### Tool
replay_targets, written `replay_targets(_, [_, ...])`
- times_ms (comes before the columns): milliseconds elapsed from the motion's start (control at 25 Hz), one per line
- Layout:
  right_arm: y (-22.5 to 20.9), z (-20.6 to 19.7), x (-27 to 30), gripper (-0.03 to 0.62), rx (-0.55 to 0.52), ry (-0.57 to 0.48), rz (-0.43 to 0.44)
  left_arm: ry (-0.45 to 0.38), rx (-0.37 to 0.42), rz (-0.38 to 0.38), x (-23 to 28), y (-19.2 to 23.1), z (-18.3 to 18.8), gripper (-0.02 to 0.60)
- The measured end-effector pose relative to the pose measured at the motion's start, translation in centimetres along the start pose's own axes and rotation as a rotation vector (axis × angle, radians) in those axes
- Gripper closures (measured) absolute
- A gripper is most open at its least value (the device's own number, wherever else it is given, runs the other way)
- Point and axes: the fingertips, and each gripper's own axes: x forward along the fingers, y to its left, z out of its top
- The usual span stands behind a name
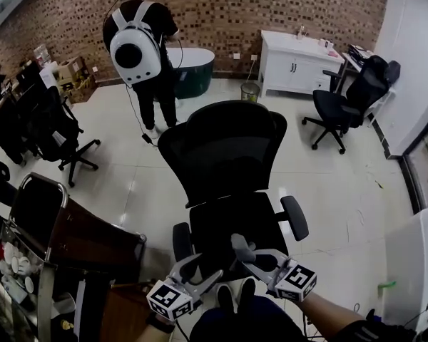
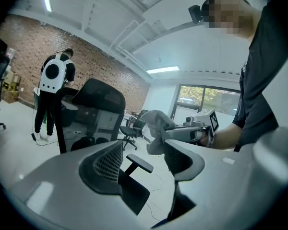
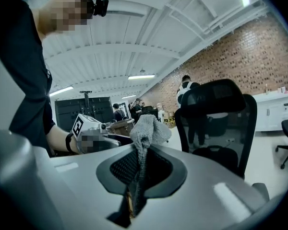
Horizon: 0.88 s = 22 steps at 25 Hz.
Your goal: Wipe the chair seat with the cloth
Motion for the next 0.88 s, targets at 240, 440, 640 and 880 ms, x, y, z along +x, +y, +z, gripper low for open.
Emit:
replay_targets(240, [-5.5, -5.6, 5.1, 0.568, 0.014, 0.115, 0.035, 0.056, -0.053, 0.066, 2.2, 4.8, -3.3, 0.288])
replay_targets(440, [-10.1, -11.0, 11.4, 0.568, 0.0, 0.252, 0.089, 0.105, -0.105, 0.137, 4.7, 10.5, -6.7, 0.282])
replay_targets(640, [-15.0, -17.1, 18.7, 0.568, -0.025, 0.371, 0.12, 0.159, -0.138, 0.183, 6.9, 15.6, -10.1, 0.279])
replay_targets(880, [-19.4, -23.8, 25.6, 0.568, -0.043, 0.522, 0.123, 0.175, -0.183, 0.225, 8.9, 20.6, -13.3, 0.278])
